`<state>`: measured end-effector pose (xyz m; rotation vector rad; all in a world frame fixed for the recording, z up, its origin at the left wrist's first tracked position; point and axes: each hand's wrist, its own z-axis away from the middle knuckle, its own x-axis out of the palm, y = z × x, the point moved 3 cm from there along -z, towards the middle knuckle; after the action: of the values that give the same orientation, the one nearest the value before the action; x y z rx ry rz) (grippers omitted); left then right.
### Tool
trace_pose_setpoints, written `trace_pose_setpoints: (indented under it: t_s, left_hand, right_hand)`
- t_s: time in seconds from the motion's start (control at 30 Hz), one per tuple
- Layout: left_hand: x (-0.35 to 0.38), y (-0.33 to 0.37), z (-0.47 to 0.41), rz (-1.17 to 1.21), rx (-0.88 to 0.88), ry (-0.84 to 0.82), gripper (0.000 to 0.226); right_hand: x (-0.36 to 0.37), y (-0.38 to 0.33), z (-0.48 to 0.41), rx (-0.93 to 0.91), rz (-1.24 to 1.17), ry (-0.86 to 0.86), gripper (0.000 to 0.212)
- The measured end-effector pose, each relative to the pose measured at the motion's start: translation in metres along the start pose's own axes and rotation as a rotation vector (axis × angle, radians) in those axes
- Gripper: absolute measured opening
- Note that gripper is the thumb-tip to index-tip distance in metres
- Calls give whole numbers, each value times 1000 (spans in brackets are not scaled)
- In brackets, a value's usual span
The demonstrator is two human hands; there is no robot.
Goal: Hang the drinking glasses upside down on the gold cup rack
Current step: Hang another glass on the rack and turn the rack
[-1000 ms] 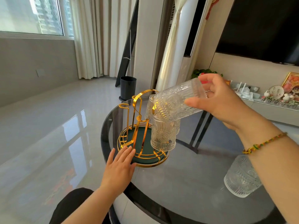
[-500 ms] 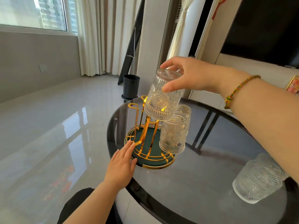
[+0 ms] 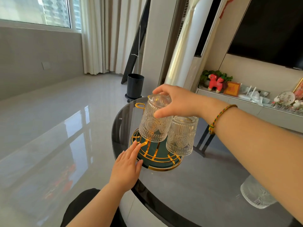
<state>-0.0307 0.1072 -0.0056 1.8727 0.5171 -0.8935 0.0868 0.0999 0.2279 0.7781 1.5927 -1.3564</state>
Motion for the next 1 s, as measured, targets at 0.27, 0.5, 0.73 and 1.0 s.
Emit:
trace_pose_setpoints:
  t_s: [0.27,0.5,0.73,1.0]
  left_hand:
    - [1,-1,-1,1,-5,-9,52]
    - [0,1,0,3,-14,-30,54]
    - [-1,2,0,14,7,-20,56]
    - [-4,5,2,15,3,-32,54]
  right_hand:
    - [32,19,4,58,0,-31,72]
    - [41,20,5,43,23,-77,73]
    - [35,23,7,96,17,-115,78]
    - [2,23,-12,315,-157,401,54]
